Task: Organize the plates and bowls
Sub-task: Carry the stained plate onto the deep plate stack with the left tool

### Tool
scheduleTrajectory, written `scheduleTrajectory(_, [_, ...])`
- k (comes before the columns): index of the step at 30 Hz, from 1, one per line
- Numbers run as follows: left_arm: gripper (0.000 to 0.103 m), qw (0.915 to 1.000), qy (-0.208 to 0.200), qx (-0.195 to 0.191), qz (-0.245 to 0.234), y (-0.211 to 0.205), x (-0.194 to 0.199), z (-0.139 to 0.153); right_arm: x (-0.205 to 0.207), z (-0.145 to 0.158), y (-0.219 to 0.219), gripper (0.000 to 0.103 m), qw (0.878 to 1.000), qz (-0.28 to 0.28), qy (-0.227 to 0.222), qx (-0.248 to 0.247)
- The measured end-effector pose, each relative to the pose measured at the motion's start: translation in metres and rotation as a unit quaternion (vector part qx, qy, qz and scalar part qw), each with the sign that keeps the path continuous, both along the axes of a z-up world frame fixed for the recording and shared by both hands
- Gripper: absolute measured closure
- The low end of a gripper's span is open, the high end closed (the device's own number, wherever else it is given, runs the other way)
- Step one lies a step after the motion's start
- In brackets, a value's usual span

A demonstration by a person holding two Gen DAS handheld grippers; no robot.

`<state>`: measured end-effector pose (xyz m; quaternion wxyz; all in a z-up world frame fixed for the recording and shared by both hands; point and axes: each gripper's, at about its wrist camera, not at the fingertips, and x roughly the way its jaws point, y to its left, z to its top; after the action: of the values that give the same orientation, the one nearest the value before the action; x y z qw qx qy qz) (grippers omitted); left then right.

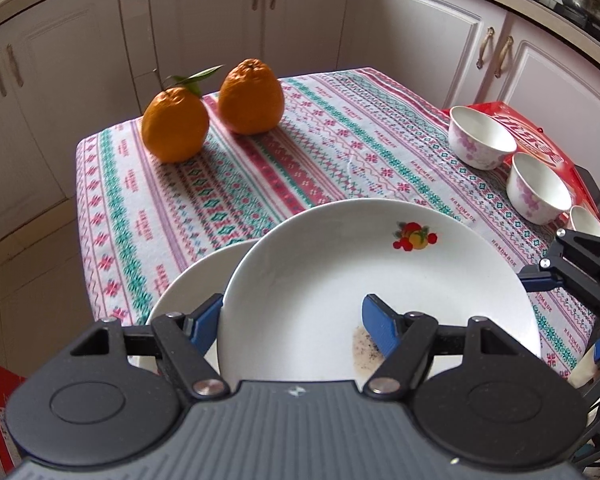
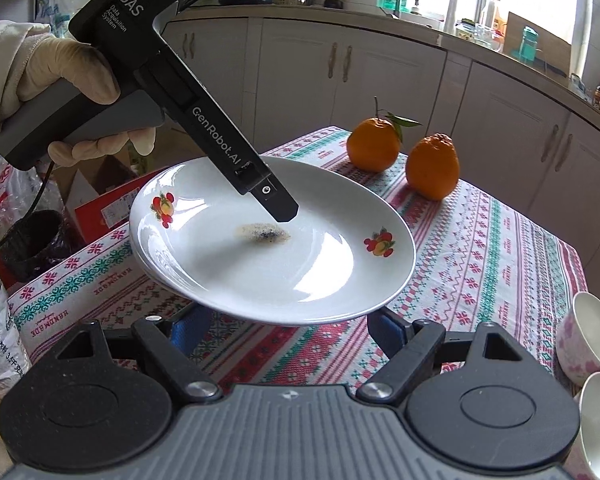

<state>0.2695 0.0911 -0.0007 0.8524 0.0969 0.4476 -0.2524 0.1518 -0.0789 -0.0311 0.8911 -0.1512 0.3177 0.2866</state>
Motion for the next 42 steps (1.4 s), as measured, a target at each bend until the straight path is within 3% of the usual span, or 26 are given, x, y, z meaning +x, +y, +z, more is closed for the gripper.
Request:
scheduleTrajectory(15, [0.030, 0.9995, 0.008, -0.017, 0.025, 0.027, -0.007, -0.016, -0.003, -0.001, 0.020, 0.015, 1.000, 0.018, -0.008, -0.023])
scheduleTrajectory(42, [0.029, 0.9998, -0.011, 0.000, 0.016, 0.036, -0.009, -0.022, -0.002, -0.004, 0.032, 0.014, 0.999, 0.035, -0.007, -0.040])
